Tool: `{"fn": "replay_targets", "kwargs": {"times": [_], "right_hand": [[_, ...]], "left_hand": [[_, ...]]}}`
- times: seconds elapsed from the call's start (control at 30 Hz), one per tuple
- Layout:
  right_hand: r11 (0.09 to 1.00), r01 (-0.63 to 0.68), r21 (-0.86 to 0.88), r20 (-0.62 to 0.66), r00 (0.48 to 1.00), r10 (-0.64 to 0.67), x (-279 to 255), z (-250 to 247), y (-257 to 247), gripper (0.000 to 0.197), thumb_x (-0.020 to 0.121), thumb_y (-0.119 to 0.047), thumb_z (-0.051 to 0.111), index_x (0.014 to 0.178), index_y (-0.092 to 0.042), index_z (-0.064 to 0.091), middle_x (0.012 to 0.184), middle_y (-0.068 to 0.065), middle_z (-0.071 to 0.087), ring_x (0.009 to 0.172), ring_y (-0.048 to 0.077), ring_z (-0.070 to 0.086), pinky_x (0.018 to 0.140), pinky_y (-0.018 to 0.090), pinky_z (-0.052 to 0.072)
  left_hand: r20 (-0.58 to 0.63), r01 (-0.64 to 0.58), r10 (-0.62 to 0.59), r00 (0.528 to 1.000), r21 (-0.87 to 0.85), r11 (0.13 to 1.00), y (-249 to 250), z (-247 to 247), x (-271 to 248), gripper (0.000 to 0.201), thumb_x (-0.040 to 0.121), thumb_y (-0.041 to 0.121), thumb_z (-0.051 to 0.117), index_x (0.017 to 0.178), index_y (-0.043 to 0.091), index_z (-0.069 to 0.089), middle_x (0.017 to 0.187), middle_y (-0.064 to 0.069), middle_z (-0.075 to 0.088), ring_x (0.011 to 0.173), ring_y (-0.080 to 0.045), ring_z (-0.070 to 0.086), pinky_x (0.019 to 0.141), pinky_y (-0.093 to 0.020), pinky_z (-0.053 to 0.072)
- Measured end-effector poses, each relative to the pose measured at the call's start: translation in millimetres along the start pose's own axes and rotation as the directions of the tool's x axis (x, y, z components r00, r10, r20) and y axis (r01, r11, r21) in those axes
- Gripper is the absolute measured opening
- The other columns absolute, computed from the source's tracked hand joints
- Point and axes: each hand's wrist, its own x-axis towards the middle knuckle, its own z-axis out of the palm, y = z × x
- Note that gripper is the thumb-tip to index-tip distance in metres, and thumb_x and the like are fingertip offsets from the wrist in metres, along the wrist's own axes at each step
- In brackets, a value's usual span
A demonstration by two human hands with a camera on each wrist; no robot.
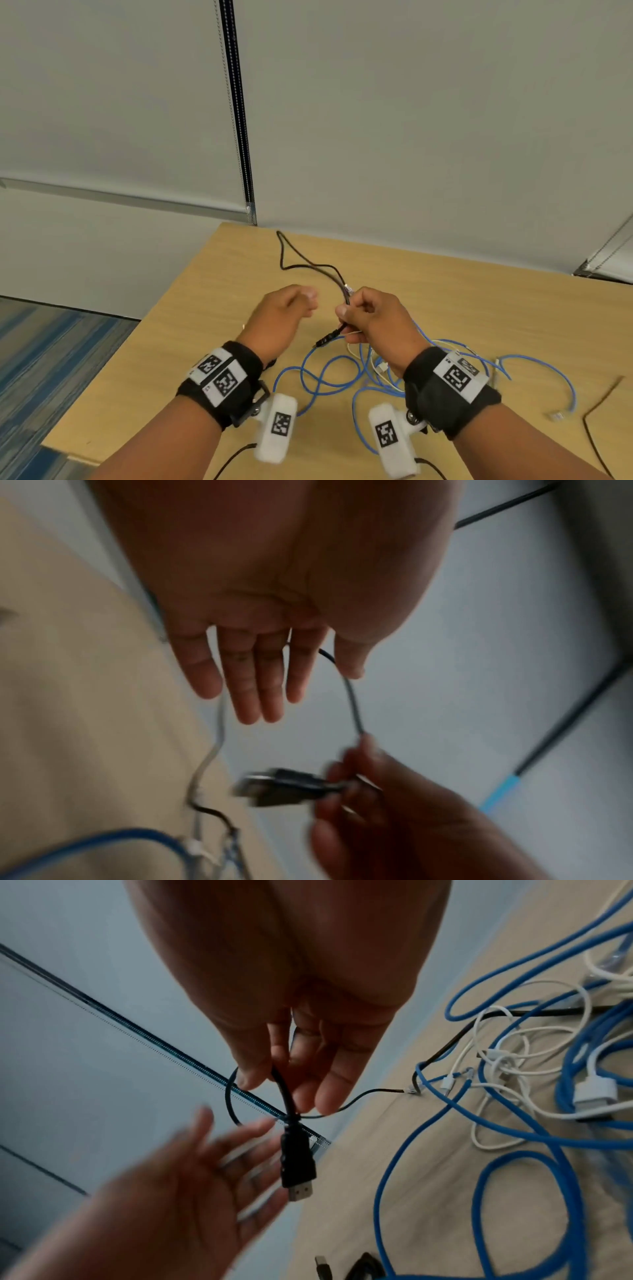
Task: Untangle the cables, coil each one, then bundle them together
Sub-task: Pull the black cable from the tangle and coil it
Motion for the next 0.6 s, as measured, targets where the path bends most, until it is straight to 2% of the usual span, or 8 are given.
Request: {"fn": "replay_targets", "kwargs": {"times": [0.13,0.2,0.27,0.33,0.4,0.43,0.5,0.6], "right_hand": [[0.898,0.179,-0.403,0.173,0.978,-0.118,-14,0,-8,0.029,0.091,-0.033,0.072,0.067,-0.018,0.066,0.066,0.003,0.067,0.060,0.013,0.061,0.067,0.037,0.053],[0.827,0.278,-0.489,0.065,0.957,-0.283,-17,-12,-15,0.027,0.093,-0.034,0.069,0.068,-0.023,0.065,0.067,0.001,0.062,0.060,0.008,0.052,0.066,0.037,0.048],[0.784,0.394,-0.479,-0.063,0.876,-0.479,-20,-30,-29,0.005,0.094,-0.024,0.066,0.092,-0.025,0.071,0.088,-0.006,0.063,0.079,0.006,0.059,0.073,0.033,0.051],[0.681,0.483,-0.550,-0.014,0.810,-0.586,-22,-44,-41,0.034,0.092,-0.014,0.064,0.125,-0.023,0.066,0.122,-0.005,0.059,0.112,0.011,0.057,0.095,0.026,0.047],[0.561,0.513,-0.650,0.102,0.790,-0.604,-21,-57,-46,0.044,0.092,-0.013,0.064,0.135,-0.022,0.062,0.139,-0.004,0.055,0.134,0.018,0.046,0.113,0.035,0.032],[0.539,0.498,-0.680,0.130,0.804,-0.580,-21,-63,-50,0.037,0.095,-0.018,0.064,0.131,-0.025,0.064,0.136,-0.007,0.059,0.137,0.017,0.045,0.118,0.042,0.025],[0.564,0.439,-0.699,0.138,0.857,-0.497,-20,-80,-54,0.017,0.100,-0.029,0.059,0.115,-0.029,0.068,0.116,-0.014,0.066,0.122,0.008,0.055,0.120,0.051,0.019],[0.622,0.455,-0.637,0.170,0.870,-0.462,-18,-104,-61,0.012,0.100,-0.022,0.059,0.103,-0.019,0.070,0.096,-0.010,0.067,0.092,0.011,0.061,0.099,0.042,0.044]], "left_hand": [[0.004,-0.117,0.117,0.993,-0.020,0.993,42,26,12,0.023,0.103,0.022,0.048,0.095,0.015,0.068,0.083,0.003,0.076,0.083,-0.015,0.073,0.087,-0.043,0.055],[0.023,-0.120,0.121,0.992,-0.021,0.992,51,26,15,0.029,0.105,0.015,0.041,0.096,0.018,0.068,0.067,-0.001,0.063,0.064,-0.020,0.066,0.077,-0.047,0.057],[0.079,-0.132,0.130,0.988,0.023,0.991,60,25,13,0.032,0.105,0.018,0.039,0.092,0.026,0.068,0.063,0.000,0.050,0.053,-0.017,0.053,0.061,-0.042,0.054],[0.201,-0.240,0.209,0.957,0.144,0.960,71,27,9,0.030,0.102,0.025,0.043,0.084,0.032,0.066,0.061,0.009,0.048,0.053,-0.011,0.044,0.055,-0.034,0.043],[0.315,-0.392,0.318,0.894,0.210,0.895,87,31,2,0.025,0.096,0.032,0.048,0.078,0.032,0.065,0.057,0.011,0.048,0.052,-0.007,0.041,0.054,-0.031,0.037],[0.324,-0.436,0.358,0.876,0.209,0.875,95,30,0,0.023,0.094,0.034,0.052,0.077,0.029,0.066,0.056,0.010,0.051,0.051,-0.005,0.043,0.054,-0.029,0.038],[0.314,-0.488,0.419,0.852,0.186,0.853,107,22,3,0.022,0.095,0.023,0.059,0.076,0.023,0.070,0.055,0.016,0.058,0.049,0.003,0.048,0.051,-0.015,0.040],[0.293,-0.533,0.454,0.841,0.311,0.787,119,7,10,0.026,0.098,0.018,0.060,0.074,0.025,0.070,0.070,0.016,0.068,0.064,-0.005,0.059,0.057,-0.013,0.039]]}}
